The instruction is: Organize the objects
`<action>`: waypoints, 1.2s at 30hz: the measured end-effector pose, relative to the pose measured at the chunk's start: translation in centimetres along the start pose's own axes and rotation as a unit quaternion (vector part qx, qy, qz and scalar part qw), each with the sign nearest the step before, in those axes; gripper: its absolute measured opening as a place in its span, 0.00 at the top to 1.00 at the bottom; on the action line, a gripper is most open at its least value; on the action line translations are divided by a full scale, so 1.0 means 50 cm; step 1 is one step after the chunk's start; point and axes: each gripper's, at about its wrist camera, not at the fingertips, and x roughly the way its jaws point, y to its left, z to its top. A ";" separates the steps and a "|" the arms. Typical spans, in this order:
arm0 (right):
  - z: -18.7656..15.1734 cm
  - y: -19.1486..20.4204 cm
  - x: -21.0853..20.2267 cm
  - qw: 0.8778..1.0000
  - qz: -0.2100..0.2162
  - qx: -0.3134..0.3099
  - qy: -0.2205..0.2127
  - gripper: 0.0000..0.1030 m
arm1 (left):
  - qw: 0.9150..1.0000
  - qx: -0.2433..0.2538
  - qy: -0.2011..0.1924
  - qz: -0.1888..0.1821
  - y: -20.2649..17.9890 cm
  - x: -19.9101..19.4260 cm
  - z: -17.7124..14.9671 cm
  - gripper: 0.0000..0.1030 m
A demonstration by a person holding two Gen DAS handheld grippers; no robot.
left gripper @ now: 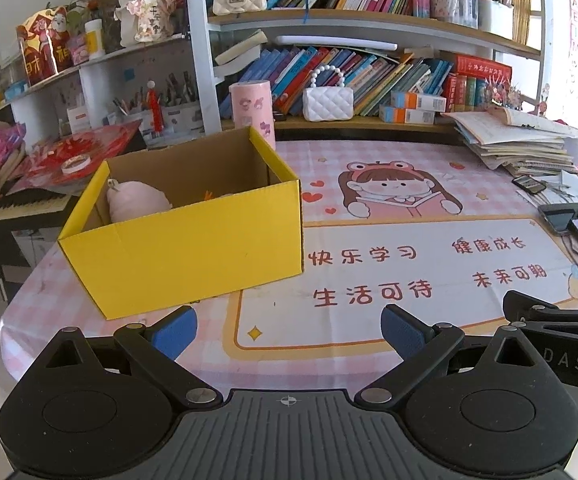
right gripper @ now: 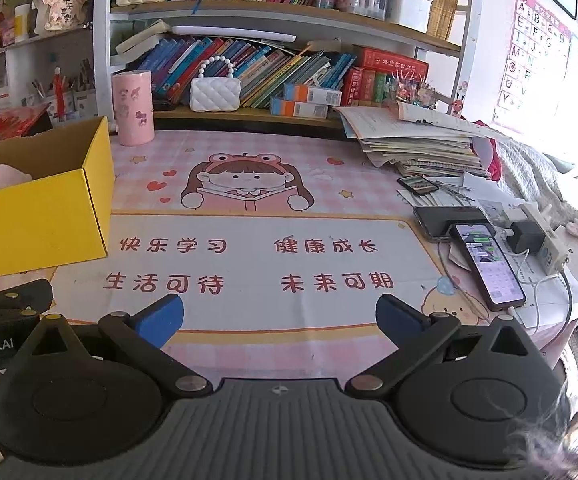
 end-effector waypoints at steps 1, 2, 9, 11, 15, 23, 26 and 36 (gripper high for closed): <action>0.000 0.001 0.000 1.000 0.000 -0.001 0.000 0.00 | 1.000 0.000 0.001 0.001 -0.001 0.000 0.000 0.03; -0.001 0.003 -0.001 1.000 -0.002 -0.002 0.000 0.00 | 1.000 0.001 0.002 0.001 -0.001 0.001 -0.001 0.03; -0.002 0.006 0.001 1.000 -0.010 -0.004 0.003 0.00 | 1.000 -0.002 0.008 0.005 -0.003 0.004 -0.001 0.03; -0.001 0.005 0.003 1.000 -0.011 -0.002 0.007 0.00 | 1.000 -0.001 0.007 0.005 -0.004 0.004 0.000 0.03; 0.000 0.004 0.004 1.000 -0.012 0.002 0.008 0.00 | 1.000 -0.001 0.007 0.002 -0.003 0.005 0.000 0.03; 0.001 0.006 0.006 1.000 -0.013 0.000 0.010 0.00 | 1.000 -0.001 0.008 0.009 -0.002 0.006 -0.001 0.03; 0.002 0.007 0.008 1.000 -0.012 0.000 0.012 0.00 | 1.000 -0.003 0.010 0.011 -0.001 0.007 -0.001 0.03; 0.003 0.012 0.010 1.000 -0.013 -0.001 0.013 0.00 | 1.000 -0.010 0.017 0.010 0.002 0.010 0.000 0.03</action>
